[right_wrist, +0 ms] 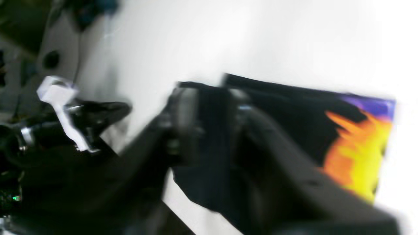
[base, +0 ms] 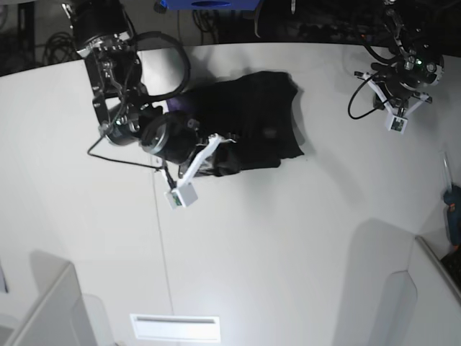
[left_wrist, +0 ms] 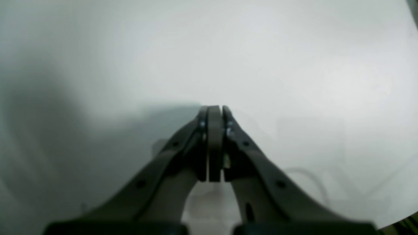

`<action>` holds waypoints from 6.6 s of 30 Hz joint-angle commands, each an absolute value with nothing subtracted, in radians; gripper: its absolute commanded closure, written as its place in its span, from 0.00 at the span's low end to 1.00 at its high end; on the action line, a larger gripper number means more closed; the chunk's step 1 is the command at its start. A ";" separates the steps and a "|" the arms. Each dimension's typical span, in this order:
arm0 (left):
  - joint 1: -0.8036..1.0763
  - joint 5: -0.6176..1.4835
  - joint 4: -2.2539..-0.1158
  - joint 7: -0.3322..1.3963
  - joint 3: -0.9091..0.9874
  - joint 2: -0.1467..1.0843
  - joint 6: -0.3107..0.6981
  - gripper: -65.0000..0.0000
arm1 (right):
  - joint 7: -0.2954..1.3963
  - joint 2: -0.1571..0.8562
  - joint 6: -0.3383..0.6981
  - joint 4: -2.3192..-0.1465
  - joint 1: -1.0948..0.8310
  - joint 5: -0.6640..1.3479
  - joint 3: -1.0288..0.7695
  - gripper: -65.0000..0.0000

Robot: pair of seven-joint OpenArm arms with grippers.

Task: Fold the T-shirt properly
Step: 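Release with the left gripper and press the bundle with the right gripper, then grasp the bundle's edges with both grippers, then release with the right gripper and pull the shirt edge with the left gripper, then press and smooth the folded shirt with the left gripper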

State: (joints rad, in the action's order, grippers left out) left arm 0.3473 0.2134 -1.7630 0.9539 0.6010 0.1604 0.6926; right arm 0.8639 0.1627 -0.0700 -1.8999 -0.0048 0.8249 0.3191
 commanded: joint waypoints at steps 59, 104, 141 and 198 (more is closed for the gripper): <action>0.183 0.661 -1.876 1.122 0.429 0.018 0.698 0.08 | 0.664 0.225 -0.024 -1.854 -0.119 0.849 0.171 1.00; -0.163 0.659 -1.469 1.030 -0.496 0.344 0.429 1.00 | 0.665 0.225 0.124 -1.863 -0.438 0.845 -0.243 1.00; -0.358 -0.234 -1.458 0.760 -1.043 0.231 0.698 1.00 | 0.662 0.142 0.114 -1.810 -0.558 0.842 -0.225 1.00; -0.421 -0.246 -1.417 0.710 -1.101 0.189 0.698 0.62 | 0.662 0.136 0.114 -1.776 -0.544 0.842 -0.216 1.00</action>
